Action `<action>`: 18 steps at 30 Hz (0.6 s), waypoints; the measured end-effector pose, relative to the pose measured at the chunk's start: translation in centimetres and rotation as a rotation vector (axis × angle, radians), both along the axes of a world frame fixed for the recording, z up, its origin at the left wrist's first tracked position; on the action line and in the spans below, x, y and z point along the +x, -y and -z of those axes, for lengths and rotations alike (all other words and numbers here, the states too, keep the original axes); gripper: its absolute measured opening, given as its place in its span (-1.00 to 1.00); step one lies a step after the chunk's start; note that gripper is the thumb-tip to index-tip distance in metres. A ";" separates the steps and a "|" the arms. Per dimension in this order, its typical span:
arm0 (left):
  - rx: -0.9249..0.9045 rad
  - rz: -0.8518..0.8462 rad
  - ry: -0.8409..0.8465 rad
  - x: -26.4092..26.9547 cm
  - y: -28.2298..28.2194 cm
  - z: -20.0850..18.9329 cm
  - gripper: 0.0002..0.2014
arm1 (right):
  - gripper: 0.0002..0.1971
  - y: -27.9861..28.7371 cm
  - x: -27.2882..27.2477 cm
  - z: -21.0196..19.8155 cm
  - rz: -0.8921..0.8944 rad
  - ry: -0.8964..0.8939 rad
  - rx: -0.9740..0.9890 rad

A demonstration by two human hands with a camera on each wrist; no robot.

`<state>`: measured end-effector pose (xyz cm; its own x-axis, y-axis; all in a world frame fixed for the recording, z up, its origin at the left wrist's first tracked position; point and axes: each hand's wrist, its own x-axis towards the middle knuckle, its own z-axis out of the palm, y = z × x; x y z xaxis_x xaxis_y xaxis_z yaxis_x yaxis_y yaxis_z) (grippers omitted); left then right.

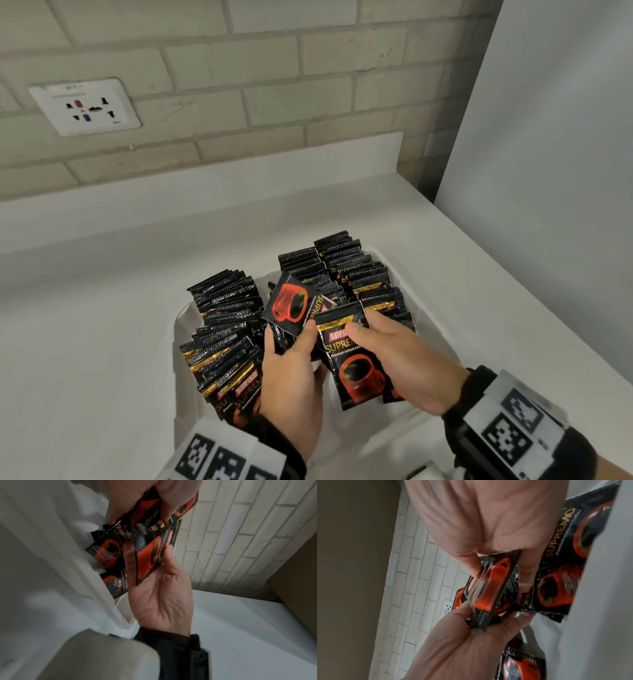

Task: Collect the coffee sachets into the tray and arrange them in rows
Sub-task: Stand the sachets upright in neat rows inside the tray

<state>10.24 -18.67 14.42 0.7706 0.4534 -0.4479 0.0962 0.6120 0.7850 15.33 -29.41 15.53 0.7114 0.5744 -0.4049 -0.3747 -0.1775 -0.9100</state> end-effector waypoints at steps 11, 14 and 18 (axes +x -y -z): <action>-0.027 -0.059 0.048 0.1 -0.4 -0.2 -0.66 | -0.75 -1.0 0.5 0.7 -0.044 0.066 -0.104; -0.019 -0.053 0.045 0.1 -0.4 -0.3 -0.66 | -0.81 -1.0 0.3 0.4 -0.044 0.051 -0.097; -0.007 -0.035 0.043 -0.3 -0.5 -0.6 -0.61 | -0.82 -0.6 0.2 -0.2 -0.038 0.034 -0.070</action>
<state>9.98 -18.14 14.98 0.7729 0.4779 -0.4174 0.0403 0.6196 0.7839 15.52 -28.76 15.69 0.7034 0.5725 -0.4213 -0.3359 -0.2546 -0.9068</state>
